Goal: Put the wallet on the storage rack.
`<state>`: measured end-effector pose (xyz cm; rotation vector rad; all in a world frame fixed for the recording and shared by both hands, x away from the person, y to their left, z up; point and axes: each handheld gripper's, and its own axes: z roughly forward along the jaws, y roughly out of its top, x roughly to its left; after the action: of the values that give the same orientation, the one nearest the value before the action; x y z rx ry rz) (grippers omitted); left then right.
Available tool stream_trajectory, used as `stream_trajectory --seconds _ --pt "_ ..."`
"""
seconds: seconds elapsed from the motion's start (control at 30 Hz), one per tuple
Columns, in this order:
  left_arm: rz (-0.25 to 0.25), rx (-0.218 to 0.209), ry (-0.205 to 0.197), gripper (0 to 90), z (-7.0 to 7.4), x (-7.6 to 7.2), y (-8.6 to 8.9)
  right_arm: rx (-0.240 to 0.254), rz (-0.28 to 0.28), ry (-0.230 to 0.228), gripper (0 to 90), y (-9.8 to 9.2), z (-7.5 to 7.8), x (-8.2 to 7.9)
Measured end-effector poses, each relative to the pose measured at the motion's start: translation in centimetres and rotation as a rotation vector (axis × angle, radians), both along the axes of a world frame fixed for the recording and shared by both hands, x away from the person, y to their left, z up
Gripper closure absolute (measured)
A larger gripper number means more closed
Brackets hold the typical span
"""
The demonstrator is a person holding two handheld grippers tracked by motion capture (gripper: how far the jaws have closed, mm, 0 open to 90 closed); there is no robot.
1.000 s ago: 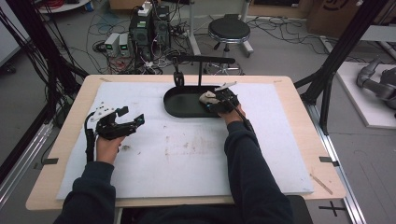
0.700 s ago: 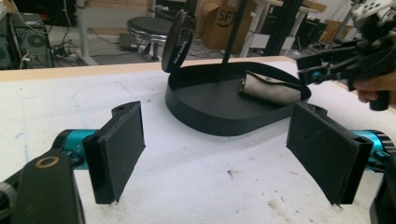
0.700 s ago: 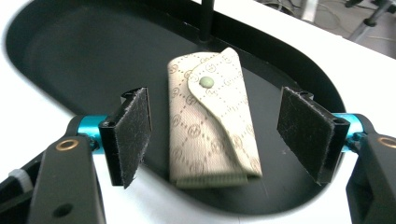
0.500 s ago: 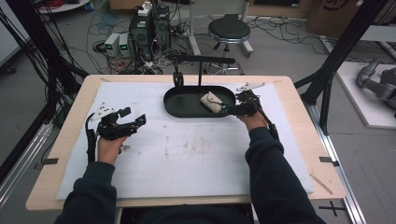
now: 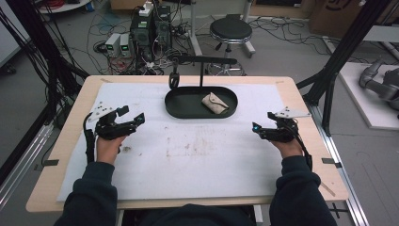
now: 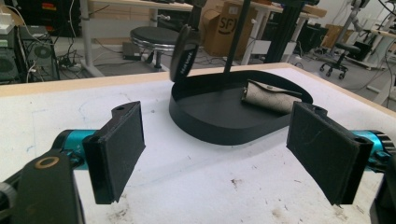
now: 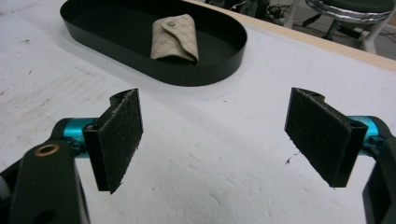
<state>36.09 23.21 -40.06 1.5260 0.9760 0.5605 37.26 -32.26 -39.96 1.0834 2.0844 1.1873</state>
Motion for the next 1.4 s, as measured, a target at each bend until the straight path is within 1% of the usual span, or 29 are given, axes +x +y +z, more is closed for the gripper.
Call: stream_trajectory --seconds 0.03,0.07,0.1,0.13,0.17,0.23,0.27,0.3,0.37,0.43,0.5,0.63,0.73,0.87,1.4 --pt "-0.001 0.007 -0.007 18.8 0.1 0.0 -0.1 -0.007 -0.008 -0.017 19.7 -0.4 0.1 -0.3" --pt "-0.001 0.007 -0.007 18.8 0.1 0.0 -0.1 -0.019 -0.014 -0.025 19.7 -0.6 0.1 -0.6" --pt "-0.002 0.017 -0.026 18.8 0.3 -0.1 -0.3 -0.026 -0.017 -0.029 19.7 -0.8 0.0 -0.9" --pt "-0.002 0.017 -0.026 18.8 0.3 -0.1 -0.3 -0.026 -0.017 -0.029 19.7 -0.8 0.0 -0.9" --pt "-0.005 0.026 -0.034 18.8 0.5 -0.1 -0.4 -0.029 -0.017 -0.029 19.7 -1.0 -0.1 -1.1" --pt "-0.007 0.029 -0.037 18.9 0.5 -0.1 -0.6 -0.047 -0.014 -0.035 19.7 -1.3 -0.3 -1.5" --pt "-0.013 0.041 -0.040 18.8 0.5 0.0 -0.6 -0.048 -0.016 -0.032 19.7 -1.3 -0.3 -1.6" --pt "-0.016 0.043 -0.038 18.8 0.5 0.0 -0.6 -0.054 -0.028 -0.033 19.7 -1.4 -0.4 -1.9" --pt "-0.024 0.044 -0.039 18.8 0.5 0.0 -0.7 -0.049 -0.031 -0.030 19.7 -1.4 -0.5 -2.1" --pt "-0.035 0.042 -0.045 18.9 0.6 -0.1 -0.7 -0.056 -0.034 -0.034 19.7 -1.4 -0.4 -2.3" --pt "-0.040 0.042 -0.054 19.0 0.6 -0.1 -0.7 -0.054 -0.038 -0.042 19.7 -1.3 -0.3 -2.4" --pt "-0.047 0.055 -0.048 19.0 0.5 -0.2 -0.8 -0.052 -0.047 -0.045 19.7 -1.1 -0.2 -2.5" --pt "-0.052 0.054 -0.050 19.0 0.6 -0.3 -0.9 -0.054 -0.052 -0.045 19.7 -1.1 -0.2 -2.5" --pt "-0.047 0.052 -0.052 19.0 0.5 -0.4 -0.8 -0.047 -0.054 -0.049 19.7 -0.9 -0.2 -2.6" --pt "-0.042 0.051 -0.042 19.3 0.3 -0.5 -0.7 -0.060 -0.055 -0.057 19.7 -0.8 -0.2 -2.3"
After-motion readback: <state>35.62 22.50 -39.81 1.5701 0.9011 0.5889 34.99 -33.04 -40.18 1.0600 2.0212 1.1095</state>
